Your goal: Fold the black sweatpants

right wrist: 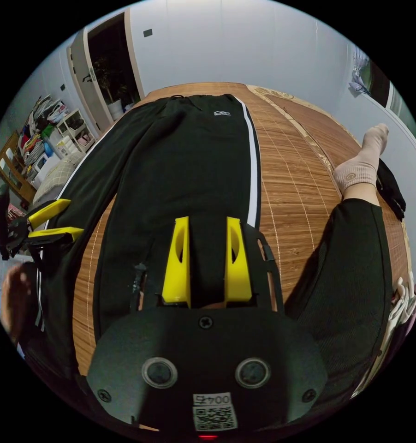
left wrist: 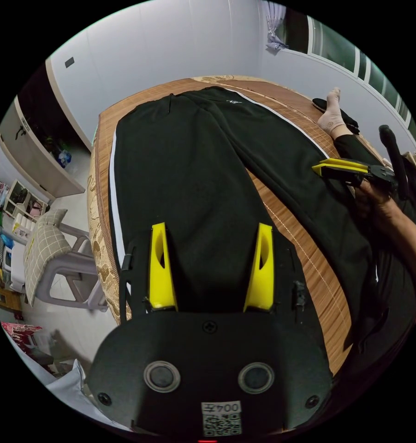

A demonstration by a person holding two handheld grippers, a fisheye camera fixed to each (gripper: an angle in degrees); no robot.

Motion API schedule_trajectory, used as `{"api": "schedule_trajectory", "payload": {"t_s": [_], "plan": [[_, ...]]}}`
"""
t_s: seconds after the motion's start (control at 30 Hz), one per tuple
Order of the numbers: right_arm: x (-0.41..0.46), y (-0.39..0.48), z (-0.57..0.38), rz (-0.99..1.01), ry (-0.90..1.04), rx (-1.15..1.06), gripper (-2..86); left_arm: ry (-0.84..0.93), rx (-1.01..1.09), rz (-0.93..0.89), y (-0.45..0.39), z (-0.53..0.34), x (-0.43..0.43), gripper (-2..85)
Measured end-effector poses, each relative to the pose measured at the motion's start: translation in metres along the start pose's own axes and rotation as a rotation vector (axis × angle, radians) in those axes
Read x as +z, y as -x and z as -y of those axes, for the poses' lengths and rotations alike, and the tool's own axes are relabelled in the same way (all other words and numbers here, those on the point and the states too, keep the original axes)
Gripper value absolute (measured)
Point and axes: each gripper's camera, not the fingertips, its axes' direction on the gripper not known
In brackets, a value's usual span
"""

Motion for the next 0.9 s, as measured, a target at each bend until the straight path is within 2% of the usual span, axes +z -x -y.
{"api": "schedule_trajectory", "payload": {"t_s": [0.9], "plan": [[-0.0046, -0.0061, -0.0025, 0.003, -0.001, 0.016, 11.3, 0.002, -0.001, 0.000, -0.0094, -0.0013, -0.0007, 24.8]]}}
